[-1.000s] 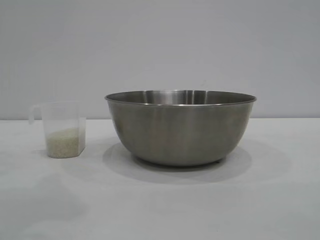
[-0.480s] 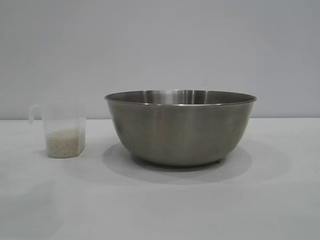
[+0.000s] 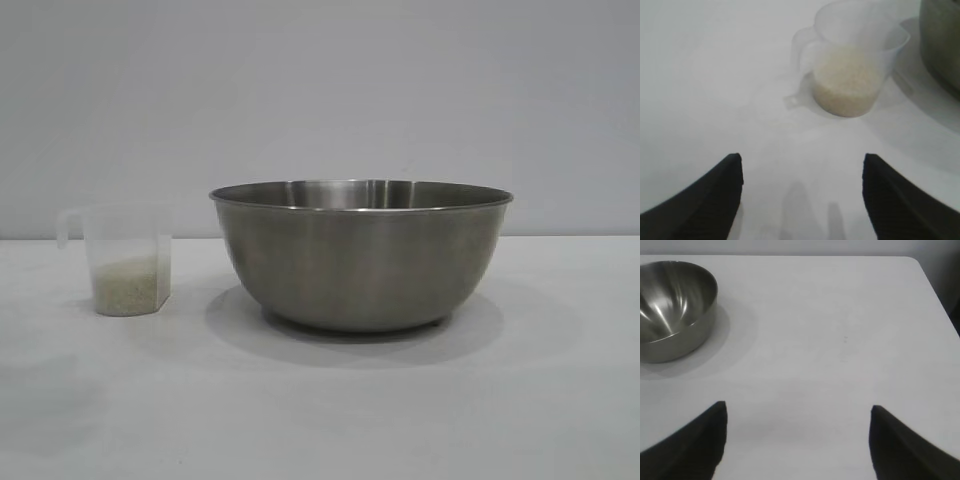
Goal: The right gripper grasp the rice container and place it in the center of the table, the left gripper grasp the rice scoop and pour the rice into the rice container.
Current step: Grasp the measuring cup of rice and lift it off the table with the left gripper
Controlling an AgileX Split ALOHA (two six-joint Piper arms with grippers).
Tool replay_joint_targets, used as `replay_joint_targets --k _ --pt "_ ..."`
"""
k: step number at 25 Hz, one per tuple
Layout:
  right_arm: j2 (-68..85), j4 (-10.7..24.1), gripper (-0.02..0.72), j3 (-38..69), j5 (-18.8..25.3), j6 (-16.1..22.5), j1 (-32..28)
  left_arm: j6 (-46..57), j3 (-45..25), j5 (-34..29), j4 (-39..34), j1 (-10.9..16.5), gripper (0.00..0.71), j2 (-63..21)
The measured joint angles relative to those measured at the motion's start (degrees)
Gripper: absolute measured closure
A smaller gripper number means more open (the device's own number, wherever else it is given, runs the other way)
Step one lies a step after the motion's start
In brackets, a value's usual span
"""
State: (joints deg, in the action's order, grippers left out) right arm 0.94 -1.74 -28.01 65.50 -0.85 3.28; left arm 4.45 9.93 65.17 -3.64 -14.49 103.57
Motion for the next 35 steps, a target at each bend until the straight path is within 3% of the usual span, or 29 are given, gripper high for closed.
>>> replay_joint_targets --k 7,35 --pt "0.0 0.0 0.202 0.0 0.0 0.0 0.0 0.09 2.08 0.27 0.0 0.0 0.471 2.12" --pt "0.0 0.0 0.202 0.0 0.0 0.0 0.0 0.09 11.36 0.38 1.09 0.0 0.455 9.7"
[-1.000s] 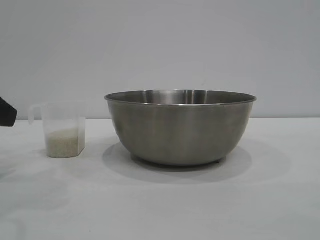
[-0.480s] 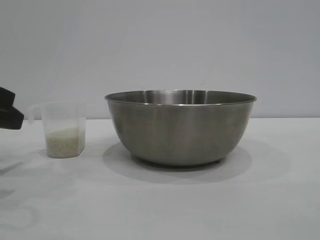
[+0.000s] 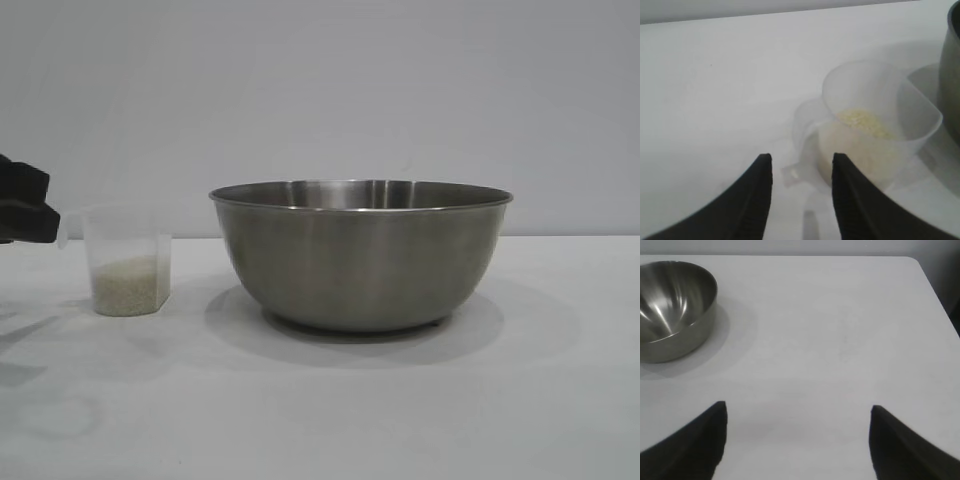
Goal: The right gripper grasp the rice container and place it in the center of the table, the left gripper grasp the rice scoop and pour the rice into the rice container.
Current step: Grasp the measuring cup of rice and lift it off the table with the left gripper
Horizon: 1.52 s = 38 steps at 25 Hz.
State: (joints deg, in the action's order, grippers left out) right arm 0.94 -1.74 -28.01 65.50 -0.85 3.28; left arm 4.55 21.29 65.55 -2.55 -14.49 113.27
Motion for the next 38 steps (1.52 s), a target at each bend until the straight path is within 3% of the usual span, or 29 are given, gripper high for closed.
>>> replay_joint_targets --k 18,22,24,30,38 --pt "0.0 0.0 0.202 0.0 0.0 0.0 0.0 0.02 10.65 0.0 0.07 0.0 0.455 6.53" --pt "0.0 0.0 0.202 0.0 0.0 0.0 0.0 -0.15 12.76 0.0 -1.17 0.0 0.647 7.56" --pt "0.0 0.0 0.202 0.0 0.0 0.0 0.0 -0.42 13.92 0.0 -3.1 0.0 0.71 8.11" --pt "0.0 0.0 0.202 0.0 0.0 0.0 0.0 -3.23 14.59 -0.48 -5.06 0.0 0.71 7.88" --pt "0.0 0.0 0.202 0.0 0.0 0.0 0.0 -10.73 16.36 -0.92 -6.13 0.0 0.71 -1.81"
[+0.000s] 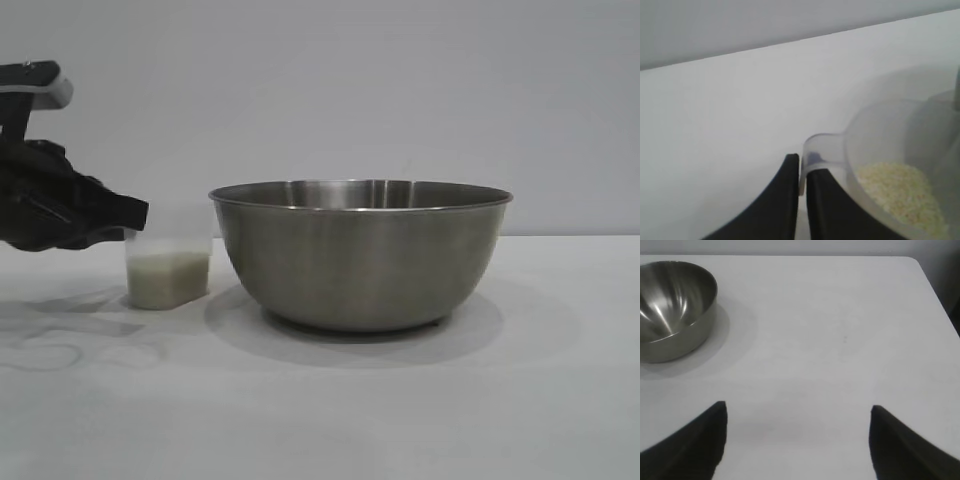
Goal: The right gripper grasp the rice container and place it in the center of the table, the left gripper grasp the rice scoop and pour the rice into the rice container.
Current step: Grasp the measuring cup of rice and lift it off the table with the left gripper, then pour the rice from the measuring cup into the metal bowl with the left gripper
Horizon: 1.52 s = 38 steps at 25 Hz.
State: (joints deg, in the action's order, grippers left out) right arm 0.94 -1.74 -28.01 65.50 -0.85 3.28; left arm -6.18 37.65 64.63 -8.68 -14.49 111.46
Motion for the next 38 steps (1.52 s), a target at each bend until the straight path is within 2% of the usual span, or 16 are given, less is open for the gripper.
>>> replay_joint_targets --k 3,11,15,23,31,38 --pt "0.0 0.0 0.202 0.0 0.0 0.0 0.0 -3.43 3.27 0.0 -3.72 0.0 0.71 -2.48" --pt "0.0 0.0 0.202 0.0 0.0 0.0 0.0 -9.12 13.08 0.11 -23.02 0.0 0.71 -2.83" --pt "0.0 0.0 0.202 0.0 0.0 0.0 0.0 -16.76 15.52 0.11 -28.16 -0.26 0.71 -2.6" --pt "0.0 0.0 0.202 0.0 0.0 0.0 0.0 -33.72 15.86 -3.22 -33.01 -1.83 0.71 -2.39" --pt "0.0 0.0 0.202 0.0 0.0 0.0 0.0 -53.25 15.89 -4.68 -32.75 -5.95 0.71 -2.39" --pt "0.0 0.0 0.202 0.0 0.0 0.0 0.0 -66.97 15.89 -4.9 -32.53 -6.31 0.71 -2.39"
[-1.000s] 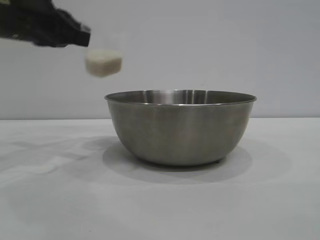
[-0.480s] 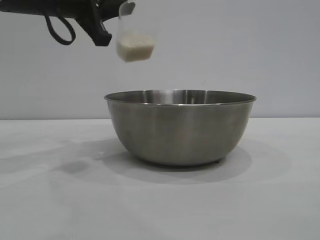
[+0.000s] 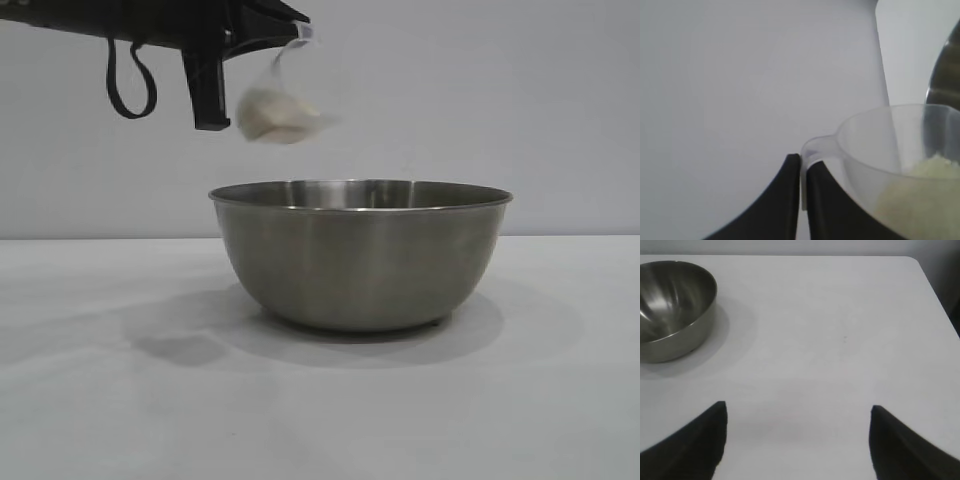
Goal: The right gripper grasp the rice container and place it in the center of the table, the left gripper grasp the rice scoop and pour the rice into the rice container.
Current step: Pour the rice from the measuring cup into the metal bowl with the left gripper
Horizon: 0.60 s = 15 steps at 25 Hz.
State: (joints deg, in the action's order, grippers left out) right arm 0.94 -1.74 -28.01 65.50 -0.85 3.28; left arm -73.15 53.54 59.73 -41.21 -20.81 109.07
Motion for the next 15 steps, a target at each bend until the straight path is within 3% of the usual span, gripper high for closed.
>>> replay_joint_targets --k 8,15 --pt "0.0 0.0 0.202 0.0 0.0 0.0 0.0 -11.25 0.0 -0.18 -3.3 -0.24 0.71 0.0" --pt "0.0 0.0 0.202 0.0 0.0 0.0 0.0 -19.93 0.1 -0.18 -3.38 -2.33 0.71 0.0"
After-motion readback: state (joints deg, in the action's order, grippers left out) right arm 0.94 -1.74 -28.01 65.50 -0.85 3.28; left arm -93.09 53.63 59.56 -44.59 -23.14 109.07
